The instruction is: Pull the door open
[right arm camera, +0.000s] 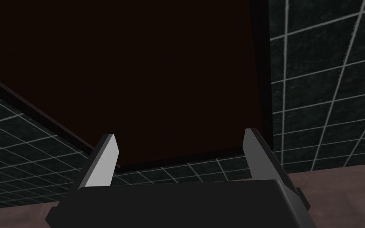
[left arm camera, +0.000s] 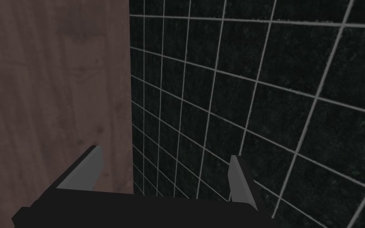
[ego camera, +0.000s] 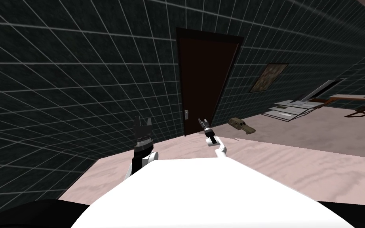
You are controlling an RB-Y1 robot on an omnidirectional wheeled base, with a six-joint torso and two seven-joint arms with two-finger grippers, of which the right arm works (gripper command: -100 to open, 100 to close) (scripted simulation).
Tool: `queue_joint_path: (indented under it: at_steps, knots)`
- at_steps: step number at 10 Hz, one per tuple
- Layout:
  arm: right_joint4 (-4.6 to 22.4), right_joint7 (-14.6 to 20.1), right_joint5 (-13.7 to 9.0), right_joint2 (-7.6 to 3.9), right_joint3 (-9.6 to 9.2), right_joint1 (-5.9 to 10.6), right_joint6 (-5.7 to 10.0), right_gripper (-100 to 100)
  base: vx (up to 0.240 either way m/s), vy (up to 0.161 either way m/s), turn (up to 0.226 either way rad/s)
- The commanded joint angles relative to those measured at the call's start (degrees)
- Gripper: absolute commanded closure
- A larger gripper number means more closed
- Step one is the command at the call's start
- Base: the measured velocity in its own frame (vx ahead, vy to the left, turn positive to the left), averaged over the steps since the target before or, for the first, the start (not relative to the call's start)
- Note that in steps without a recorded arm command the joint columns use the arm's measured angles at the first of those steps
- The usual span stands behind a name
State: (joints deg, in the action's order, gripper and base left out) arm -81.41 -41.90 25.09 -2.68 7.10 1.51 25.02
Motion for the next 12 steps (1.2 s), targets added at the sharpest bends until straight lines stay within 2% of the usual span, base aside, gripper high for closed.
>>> queue_joint_path:
  at_steps: [1,4,5,11,12]
  knots:
    - [2.86,-2.09,1.07,0.1,0.41,1.66,-0.11,-100,0.11,0.014,0.027]
    - [7.91,-5.49,2.96,0.66,1.06,4.48,-0.29,-100,0.103,0.005,0.029]
    - [7.91,-5.49,2.96,0.66,1.06,4.48,-0.29,-100,0.053,0.007,0.006]
    - [16.79,-11.59,6.36,2.1,2.24,9.53,-0.62,-100,0.082,0.01,0.023]
    - [16.79,-11.59,6.36,2.1,2.24,9.53,-0.62,-100,0.056,0.007,0.007]
